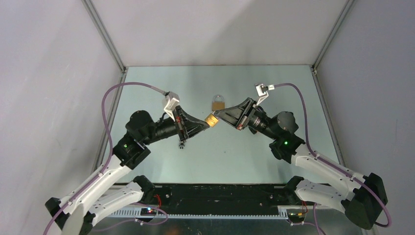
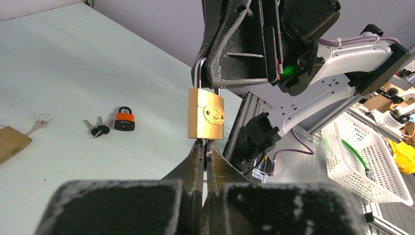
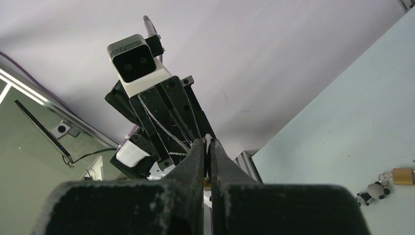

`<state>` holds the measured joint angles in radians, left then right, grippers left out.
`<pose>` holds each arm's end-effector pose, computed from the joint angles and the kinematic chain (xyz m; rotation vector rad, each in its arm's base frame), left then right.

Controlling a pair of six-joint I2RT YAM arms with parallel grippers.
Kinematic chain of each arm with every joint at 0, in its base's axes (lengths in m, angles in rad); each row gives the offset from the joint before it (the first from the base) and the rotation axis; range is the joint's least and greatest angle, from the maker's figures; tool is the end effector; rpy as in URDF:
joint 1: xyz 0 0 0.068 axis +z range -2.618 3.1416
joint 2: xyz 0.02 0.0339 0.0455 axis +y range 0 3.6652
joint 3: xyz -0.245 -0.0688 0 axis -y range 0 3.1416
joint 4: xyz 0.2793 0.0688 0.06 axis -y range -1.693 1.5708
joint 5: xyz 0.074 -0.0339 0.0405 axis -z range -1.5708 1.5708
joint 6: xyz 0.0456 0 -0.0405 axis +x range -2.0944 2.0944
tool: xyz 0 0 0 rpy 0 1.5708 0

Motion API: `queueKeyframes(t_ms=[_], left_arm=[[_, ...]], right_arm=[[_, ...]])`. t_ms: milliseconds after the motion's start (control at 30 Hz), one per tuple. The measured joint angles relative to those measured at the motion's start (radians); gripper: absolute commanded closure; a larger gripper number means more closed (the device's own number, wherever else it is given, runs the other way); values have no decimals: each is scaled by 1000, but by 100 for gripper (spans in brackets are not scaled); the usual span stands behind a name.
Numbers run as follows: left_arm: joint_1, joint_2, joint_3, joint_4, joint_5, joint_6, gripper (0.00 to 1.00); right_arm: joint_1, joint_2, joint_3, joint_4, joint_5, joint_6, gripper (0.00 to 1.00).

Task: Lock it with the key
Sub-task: Place the lock at the center of the board.

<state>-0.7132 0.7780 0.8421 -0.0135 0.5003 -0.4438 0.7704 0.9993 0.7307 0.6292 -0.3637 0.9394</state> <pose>0.1628 -0.1698 0.3690 0.6483 1.5451 -1.2769 0.1909 0.2079 0.3444 -0.2493 1.4074 1.6735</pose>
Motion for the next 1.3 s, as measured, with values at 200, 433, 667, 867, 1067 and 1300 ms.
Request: queueKeyframes(t_ms=[200, 433, 667, 867, 1067, 1300], left_arm=[[0, 0, 0, -7, -27, -11, 100], [0, 1, 0, -10, -64, -58, 100], [0, 0, 2, -12, -72, -96, 100], [0, -14, 3, -20, -77, -109, 100], [0, -44, 3, -44, -92, -119, 100], [0, -93, 3, -3, -169, -141, 100]], right_arm=[[0, 11, 3, 9, -12, 0, 74], [11, 33, 16, 36, -23, -11, 60], [24, 73, 57, 42, -38, -39, 55], [39, 101, 87, 42, -45, -62, 52], [66, 100, 97, 26, -32, -115, 49], [118, 92, 98, -95, 3, -190, 49]])
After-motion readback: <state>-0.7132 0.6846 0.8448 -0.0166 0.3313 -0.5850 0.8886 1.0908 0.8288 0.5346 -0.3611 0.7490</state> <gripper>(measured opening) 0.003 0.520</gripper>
